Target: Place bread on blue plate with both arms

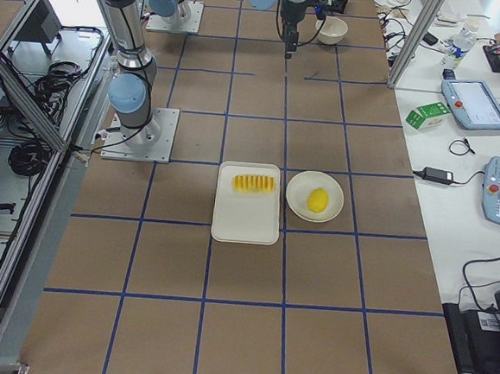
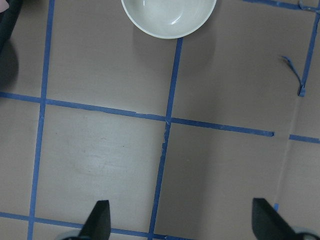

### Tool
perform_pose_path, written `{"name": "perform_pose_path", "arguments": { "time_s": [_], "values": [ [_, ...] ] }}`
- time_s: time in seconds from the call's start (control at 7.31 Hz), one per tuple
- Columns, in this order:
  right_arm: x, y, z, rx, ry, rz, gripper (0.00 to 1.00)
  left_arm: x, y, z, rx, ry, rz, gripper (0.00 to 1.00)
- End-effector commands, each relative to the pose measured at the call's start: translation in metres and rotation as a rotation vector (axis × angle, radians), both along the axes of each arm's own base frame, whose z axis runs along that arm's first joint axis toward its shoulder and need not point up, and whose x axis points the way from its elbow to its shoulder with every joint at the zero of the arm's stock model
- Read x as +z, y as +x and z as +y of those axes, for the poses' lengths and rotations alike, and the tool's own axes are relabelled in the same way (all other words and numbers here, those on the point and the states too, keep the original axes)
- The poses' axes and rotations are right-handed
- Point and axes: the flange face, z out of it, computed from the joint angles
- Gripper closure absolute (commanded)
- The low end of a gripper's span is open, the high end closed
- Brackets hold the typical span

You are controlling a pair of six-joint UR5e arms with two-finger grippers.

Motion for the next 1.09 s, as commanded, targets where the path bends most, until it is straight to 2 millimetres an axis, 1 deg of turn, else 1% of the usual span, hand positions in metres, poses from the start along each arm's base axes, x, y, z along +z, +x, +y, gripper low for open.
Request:
{"name": "perform_pose_path", "arguments": {
  "time_s": [0.0,0.14,0.27,0.41,0.55,0.68,0.82,0.96],
  "values": [
    [0.0,-0.002,-0.001,0.002,0.0,0.0,0.0,0.001,0.011,-0.003,0.022,-0.003,0.006,0.0],
    [0.001,-0.002,-0.001,-0.004,-0.002,-0.002,0.0,0.004,0.02,-0.003,0.04,-0.008,0.001,0.0],
    [0.001,-0.003,0.001,-0.005,0.0,0.0,0.0,0.006,0.042,-0.005,0.086,-0.011,-0.002,0.0],
    [-0.006,-0.003,0.0,-0.004,0.013,0.0,0.0,0.014,0.076,-0.007,0.151,-0.027,-0.008,0.0],
    [-0.029,-0.003,-0.006,-0.01,0.051,0.002,0.0,0.015,0.119,-0.009,0.239,-0.03,-0.008,0.0],
    [-0.045,-0.017,-0.009,-0.037,0.083,0.008,0.0,0.003,0.179,-0.014,0.349,-0.01,-0.004,0.0],
    [-0.048,-0.037,-0.013,-0.058,0.092,0.012,0.0,-0.016,0.254,-0.011,0.464,0.027,0.005,0.0],
    [-0.048,-0.056,-0.016,-0.086,0.097,0.012,0.0,-0.042,0.313,-0.005,0.473,0.063,0.026,0.0]
  ]
}}
